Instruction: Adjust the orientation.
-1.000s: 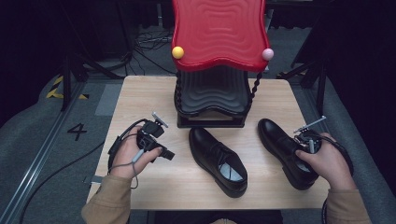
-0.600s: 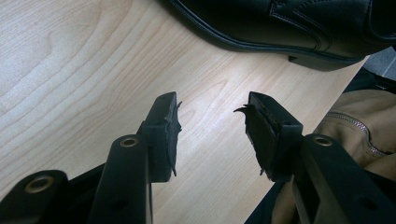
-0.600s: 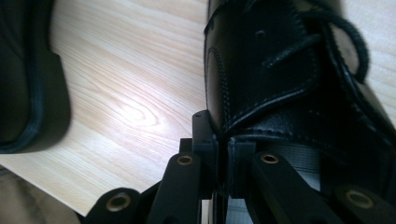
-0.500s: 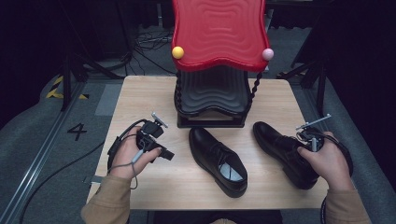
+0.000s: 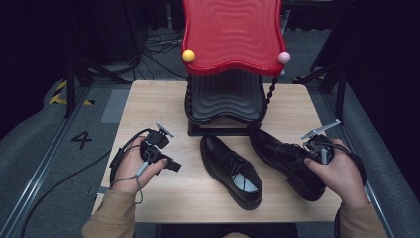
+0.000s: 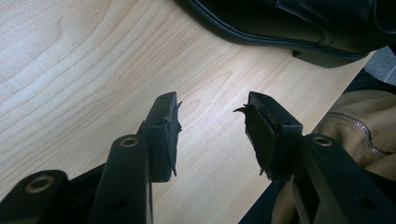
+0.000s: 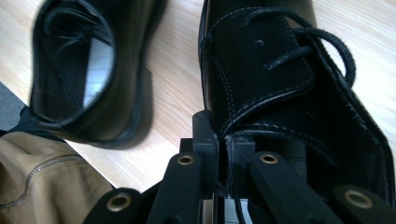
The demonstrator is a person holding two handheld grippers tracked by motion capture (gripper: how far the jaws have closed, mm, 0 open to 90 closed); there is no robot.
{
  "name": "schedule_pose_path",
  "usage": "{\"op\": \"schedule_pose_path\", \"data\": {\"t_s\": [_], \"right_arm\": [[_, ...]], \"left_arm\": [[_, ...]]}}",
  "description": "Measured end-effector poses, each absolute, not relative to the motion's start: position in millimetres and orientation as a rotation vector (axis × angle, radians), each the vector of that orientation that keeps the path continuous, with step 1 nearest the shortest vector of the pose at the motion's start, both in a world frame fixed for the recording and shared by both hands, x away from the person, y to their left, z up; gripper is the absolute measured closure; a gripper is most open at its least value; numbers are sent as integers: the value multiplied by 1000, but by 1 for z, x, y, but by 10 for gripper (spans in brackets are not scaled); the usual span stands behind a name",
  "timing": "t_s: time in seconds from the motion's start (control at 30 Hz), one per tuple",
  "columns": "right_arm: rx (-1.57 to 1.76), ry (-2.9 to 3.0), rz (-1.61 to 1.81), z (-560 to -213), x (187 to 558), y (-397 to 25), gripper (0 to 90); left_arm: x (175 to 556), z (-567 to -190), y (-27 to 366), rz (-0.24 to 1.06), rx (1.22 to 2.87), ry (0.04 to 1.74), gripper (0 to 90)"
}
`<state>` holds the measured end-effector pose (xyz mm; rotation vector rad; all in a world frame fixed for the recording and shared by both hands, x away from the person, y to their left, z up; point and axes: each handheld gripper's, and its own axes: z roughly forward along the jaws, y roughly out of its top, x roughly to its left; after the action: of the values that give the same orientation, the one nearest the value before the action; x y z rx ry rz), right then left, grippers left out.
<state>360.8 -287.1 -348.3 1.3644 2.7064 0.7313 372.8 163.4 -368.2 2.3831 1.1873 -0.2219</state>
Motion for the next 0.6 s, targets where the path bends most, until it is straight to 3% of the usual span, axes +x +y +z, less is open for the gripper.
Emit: {"op": "schedule_pose_path", "data": {"t_s": [0.5, 0.6], "right_arm": [[1193, 2684, 660, -382, 370, -220, 850], [1216, 2699, 738, -391, 370, -207, 802]], "left_arm": [[368, -371, 171, -232, 2371, 1228, 547], [368, -371, 172, -230, 2372, 1225, 547]]}}
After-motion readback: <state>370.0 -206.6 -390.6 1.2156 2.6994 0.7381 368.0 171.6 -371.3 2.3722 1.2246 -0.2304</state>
